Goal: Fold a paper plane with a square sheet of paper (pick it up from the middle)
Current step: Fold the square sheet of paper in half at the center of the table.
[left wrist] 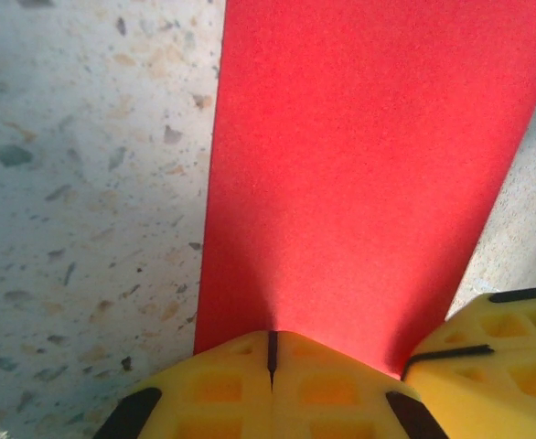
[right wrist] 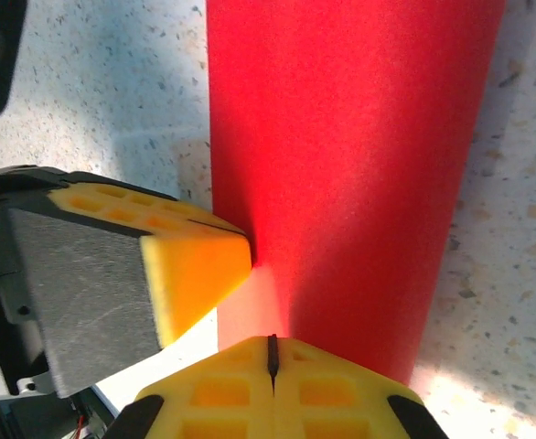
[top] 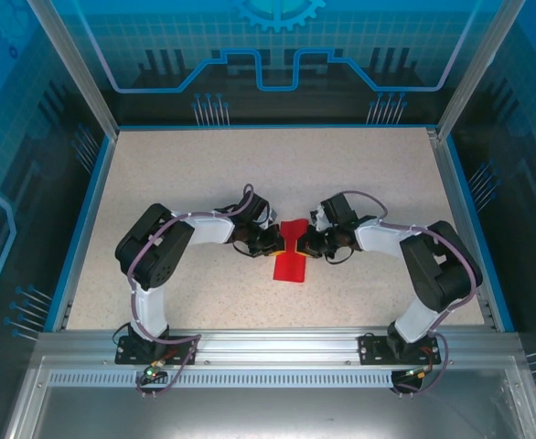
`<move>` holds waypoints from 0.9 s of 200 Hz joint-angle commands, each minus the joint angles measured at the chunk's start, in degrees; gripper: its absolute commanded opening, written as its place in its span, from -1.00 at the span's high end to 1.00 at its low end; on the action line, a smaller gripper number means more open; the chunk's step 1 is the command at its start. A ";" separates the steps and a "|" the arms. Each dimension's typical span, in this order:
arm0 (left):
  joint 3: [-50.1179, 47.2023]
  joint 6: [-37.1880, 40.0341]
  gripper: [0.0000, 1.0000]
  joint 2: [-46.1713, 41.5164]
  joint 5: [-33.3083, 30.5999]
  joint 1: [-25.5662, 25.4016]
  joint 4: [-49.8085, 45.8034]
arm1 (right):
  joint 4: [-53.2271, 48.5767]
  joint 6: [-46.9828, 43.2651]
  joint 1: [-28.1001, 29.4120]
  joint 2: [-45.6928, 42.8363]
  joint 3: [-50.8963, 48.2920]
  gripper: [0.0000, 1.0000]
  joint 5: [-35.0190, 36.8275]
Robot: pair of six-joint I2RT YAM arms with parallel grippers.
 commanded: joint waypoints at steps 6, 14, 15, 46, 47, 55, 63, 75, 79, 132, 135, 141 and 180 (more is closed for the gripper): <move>-1.35 1.76 1.00 3.08 -4.09 -0.35 -5.05 | 1.91 -1.14 -0.92 1.61 -2.09 1.00 -1.95; -1.35 1.83 1.00 3.17 -4.09 -0.36 -5.14 | 2.06 -1.49 -1.23 1.96 -2.56 1.00 -1.87; -1.30 1.83 1.00 3.17 -4.09 -0.39 -5.11 | 2.07 -1.50 -1.27 1.99 -2.63 1.00 -1.89; -1.17 2.17 1.00 3.52 -4.00 -0.40 -5.38 | 3.51 -2.77 -2.48 2.25 -4.68 1.00 -2.58; -1.17 2.18 1.00 3.52 -4.00 -0.37 -5.41 | 3.59 -2.80 -2.55 2.22 -4.79 1.00 -2.60; -1.17 2.13 1.00 3.59 -4.04 -0.38 -5.44 | 4.05 -3.37 -2.69 2.41 -5.28 1.00 -2.78; -1.10 2.18 1.00 3.69 -3.93 -0.40 -5.40 | 4.33 -4.13 -2.79 2.89 -5.63 1.00 -3.00; -1.00 2.31 1.00 3.96 -3.91 -0.40 -5.57 | 4.46 -5.58 -3.00 3.86 -6.13 1.00 -3.64; -0.91 2.38 1.00 4.04 -3.91 -0.34 -5.68 | 4.45 -6.05 -3.12 4.06 -6.49 1.00 -3.81; -1.52 2.54 1.00 4.18 -4.00 -0.36 -5.61 | 6.75 -9.31 -4.04 4.06 -10.41 1.00 -4.15; -1.59 2.63 1.00 4.22 -4.00 -0.36 -5.61 | 6.83 -9.40 -4.05 3.83 -10.48 1.00 -4.27; -1.65 2.58 1.00 4.20 -4.03 -0.35 -5.53 | 7.37 -9.26 -4.11 3.27 -10.66 1.00 -4.99; -1.88 2.58 1.00 4.22 -4.17 -0.42 -5.49 | 10.59 -7.52 -3.13 -3.70 -10.79 1.00 -10.12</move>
